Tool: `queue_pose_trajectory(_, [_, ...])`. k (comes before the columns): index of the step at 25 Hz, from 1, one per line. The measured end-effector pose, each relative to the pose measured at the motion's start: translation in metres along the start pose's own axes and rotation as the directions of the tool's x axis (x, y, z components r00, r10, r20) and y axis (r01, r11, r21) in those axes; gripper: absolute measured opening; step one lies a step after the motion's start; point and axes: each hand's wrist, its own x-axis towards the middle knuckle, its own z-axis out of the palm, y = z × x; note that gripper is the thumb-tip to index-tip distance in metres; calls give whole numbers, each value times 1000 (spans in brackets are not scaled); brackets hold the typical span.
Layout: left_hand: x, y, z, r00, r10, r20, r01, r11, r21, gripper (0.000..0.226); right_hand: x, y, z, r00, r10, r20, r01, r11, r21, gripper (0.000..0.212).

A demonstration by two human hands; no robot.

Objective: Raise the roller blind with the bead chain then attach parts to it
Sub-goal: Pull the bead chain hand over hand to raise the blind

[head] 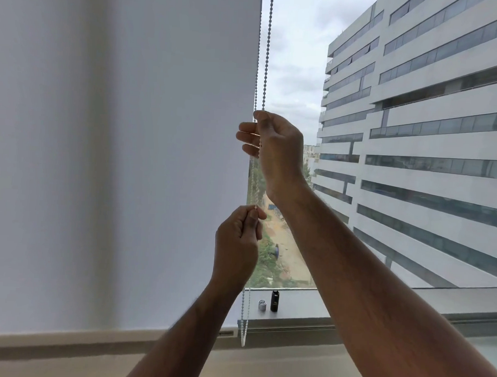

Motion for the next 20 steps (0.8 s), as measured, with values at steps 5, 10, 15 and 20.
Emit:
queue_pose_trajectory(5, [-21,-17,-5,999,-42,27,42,999,-11,33,-9,17,-1,999,-10,-40,8,999,-31,28])
queue_pose_trajectory(10, [-37,-34,-11,985,-160,57,164,984,-68,35,-33,40,-7,998,-45,-40,42,996,-76,30])
queue_pose_trajectory(15, [-9,-21,-18,979,-204,-29,197,968,-158,32,-55,54,-18,998,-58,-37,52,989,-136,26])
queue_pose_trajectory(20, [51,36,-13,987,-137,-86,98,931,-352,28,-83,71,-26,998,-41,-57,28,978,-207,27])
